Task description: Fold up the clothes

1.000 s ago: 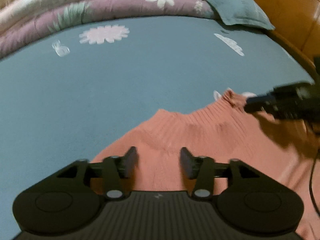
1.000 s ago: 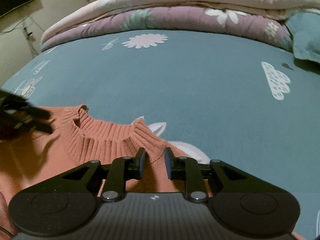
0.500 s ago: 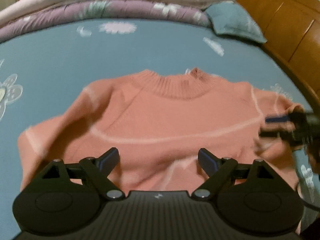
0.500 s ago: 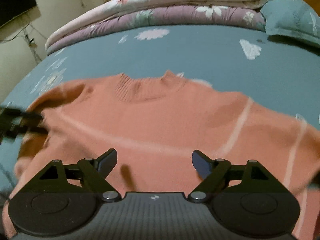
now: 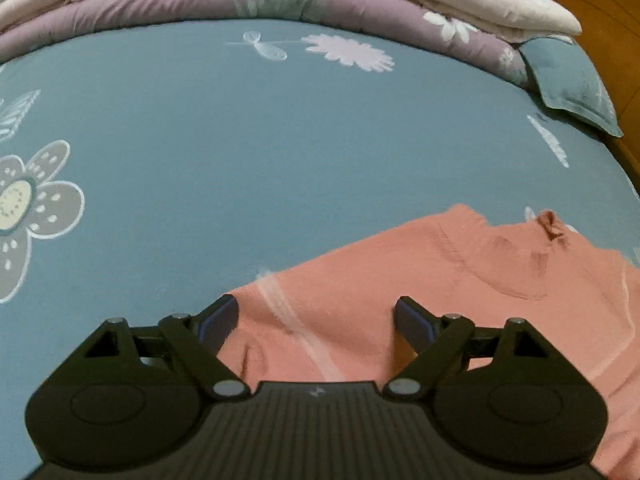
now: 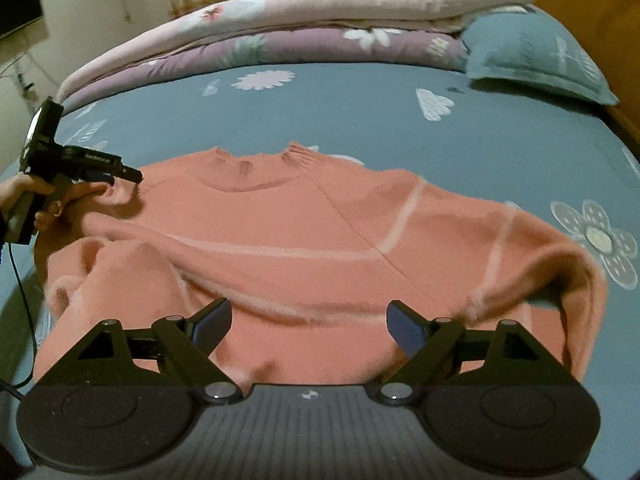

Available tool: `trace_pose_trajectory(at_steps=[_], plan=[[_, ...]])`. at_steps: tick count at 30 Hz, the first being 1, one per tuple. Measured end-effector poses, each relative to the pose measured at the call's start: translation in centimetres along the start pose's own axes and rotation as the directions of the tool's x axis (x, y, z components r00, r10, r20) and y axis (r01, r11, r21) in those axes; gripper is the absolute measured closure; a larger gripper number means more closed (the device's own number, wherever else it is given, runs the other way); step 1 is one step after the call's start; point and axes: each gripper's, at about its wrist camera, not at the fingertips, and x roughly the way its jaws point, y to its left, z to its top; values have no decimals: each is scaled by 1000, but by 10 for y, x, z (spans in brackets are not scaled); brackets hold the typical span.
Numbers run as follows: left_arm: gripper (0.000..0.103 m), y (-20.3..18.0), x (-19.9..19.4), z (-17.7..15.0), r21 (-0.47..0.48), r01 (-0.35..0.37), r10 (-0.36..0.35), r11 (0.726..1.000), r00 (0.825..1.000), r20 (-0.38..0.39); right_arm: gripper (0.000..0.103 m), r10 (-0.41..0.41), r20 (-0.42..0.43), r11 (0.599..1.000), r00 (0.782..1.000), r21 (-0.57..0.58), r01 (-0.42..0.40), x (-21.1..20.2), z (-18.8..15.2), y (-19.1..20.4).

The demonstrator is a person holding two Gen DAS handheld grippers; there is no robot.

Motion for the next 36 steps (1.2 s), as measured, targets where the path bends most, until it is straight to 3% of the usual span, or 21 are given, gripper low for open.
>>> trace_pose_trajectory(at_steps=[4,9,12,14,16,20,23,27,30,36], plan=[[17,-20,-27,-8,64,2,-4,998,1000,29,14,-24,4,1000,1000,20,24,2,0,-6],[13,-49,-50,-31,129,128,-131,983,991,18,14,-16,22,996,1000,88,14,23,12,-26],[12,-52,-39,-42,128,101,-100,987,995,-19,14,3,41,993,999,120,-8,40,27,-40],[13,-51,-28,-45,111,47,-42,993,998,-45,16,16,53,991,998,129,-23,54,41,-47],[13,-51,-27,-44,96,41,-37,995,999,-39,22,28,61,994,998,106,-34,71,56,-48],[11,-52,-32,-37,66,107,-107,992,994,-2,36,17,33,998,999,55,-19,112,75,-41],[11,-48,-13,-33,36,90,-89,995,996,-27,43,-26,-2,1000,1000,17,26,147,85,-34],[8,-52,-2,-26,58,44,-44,997,999,-4,32,-73,26,997,997,-12,73,175,88,-37],[4,-48,10,-14,54,17,-17,998,1000,4,31,-89,30,996,996,-4,89,183,97,-44],[1,-52,19,-6,71,-33,33,997,999,0,19,-104,2,994,995,-17,104,195,109,-47]])
